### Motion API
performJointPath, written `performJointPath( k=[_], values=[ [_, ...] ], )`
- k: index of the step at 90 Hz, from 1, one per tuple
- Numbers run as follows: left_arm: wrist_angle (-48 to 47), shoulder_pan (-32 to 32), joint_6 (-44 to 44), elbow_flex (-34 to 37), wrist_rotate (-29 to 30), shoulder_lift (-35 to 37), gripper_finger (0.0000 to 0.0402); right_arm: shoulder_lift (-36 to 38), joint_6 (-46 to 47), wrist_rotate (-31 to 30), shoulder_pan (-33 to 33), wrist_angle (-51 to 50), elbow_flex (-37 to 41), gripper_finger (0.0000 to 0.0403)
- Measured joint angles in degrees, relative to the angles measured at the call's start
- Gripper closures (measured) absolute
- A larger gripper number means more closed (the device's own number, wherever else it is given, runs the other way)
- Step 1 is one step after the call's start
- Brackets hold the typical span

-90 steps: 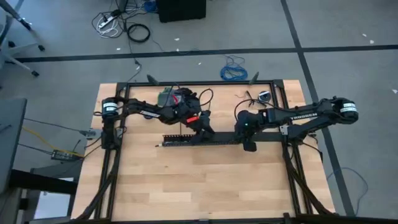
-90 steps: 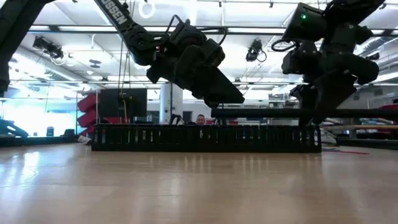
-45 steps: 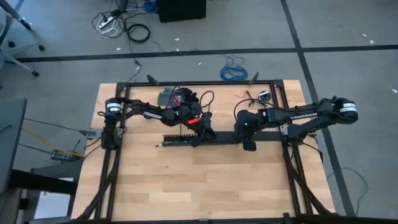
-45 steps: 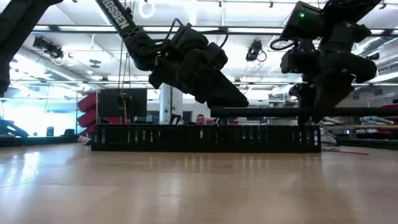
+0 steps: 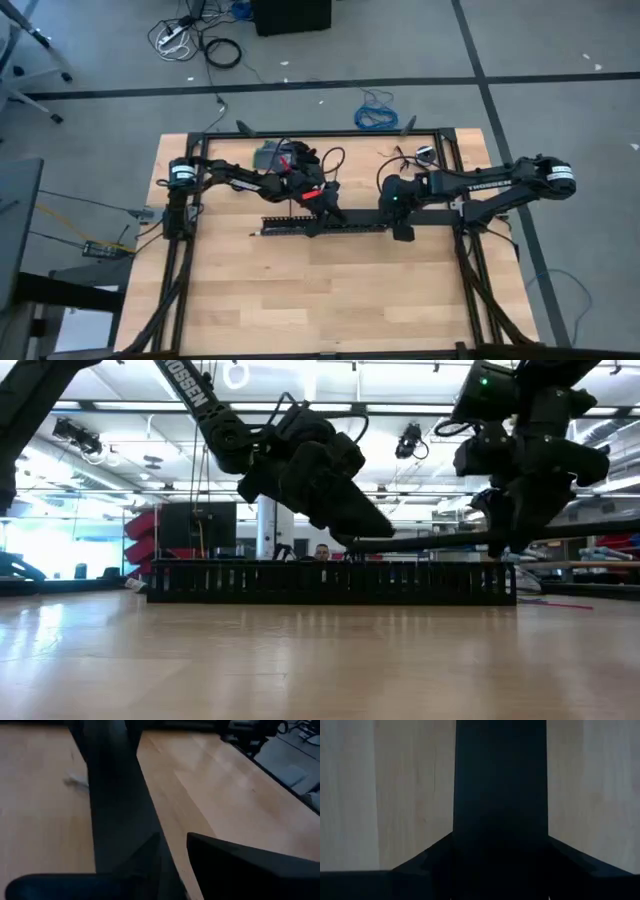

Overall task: Ziptie cables
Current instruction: Close the black cable duct cover

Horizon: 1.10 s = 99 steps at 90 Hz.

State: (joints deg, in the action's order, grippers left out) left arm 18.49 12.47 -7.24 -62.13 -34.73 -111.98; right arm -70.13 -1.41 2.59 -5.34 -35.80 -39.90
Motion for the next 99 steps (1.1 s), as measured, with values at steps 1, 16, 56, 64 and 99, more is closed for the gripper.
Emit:
performJointPath(
  k=[1,16,56,64,99],
  values=[
    [-0.65,0.12,-0.06,0.00,-0.17,0.25,0.0315,0.00,0.13,0.00,0.00,-0.09,0.06,0.0174],
    [-8.66,0.93,-1.92,0.70,-0.49,4.81,0.0330,-0.02,0.28,0.00,-0.02,-0.06,0.44,0.0174],
    [-25.14,0.44,-4.58,2.34,12.61,7.45,0.0349,0.01,-0.19,-0.15,-0.11,0.83,0.46,0.0174],
    [-25.35,0.31,-4.90,2.31,14.63,7.43,0.0350,0.02,-0.11,0.09,-0.11,0.84,0.47,0.0174],
    [-24.13,-0.13,-7.65,1.49,15.12,9.72,0.0350,0.02,0.07,0.26,-0.11,0.98,0.47,0.0174]
  ],
)
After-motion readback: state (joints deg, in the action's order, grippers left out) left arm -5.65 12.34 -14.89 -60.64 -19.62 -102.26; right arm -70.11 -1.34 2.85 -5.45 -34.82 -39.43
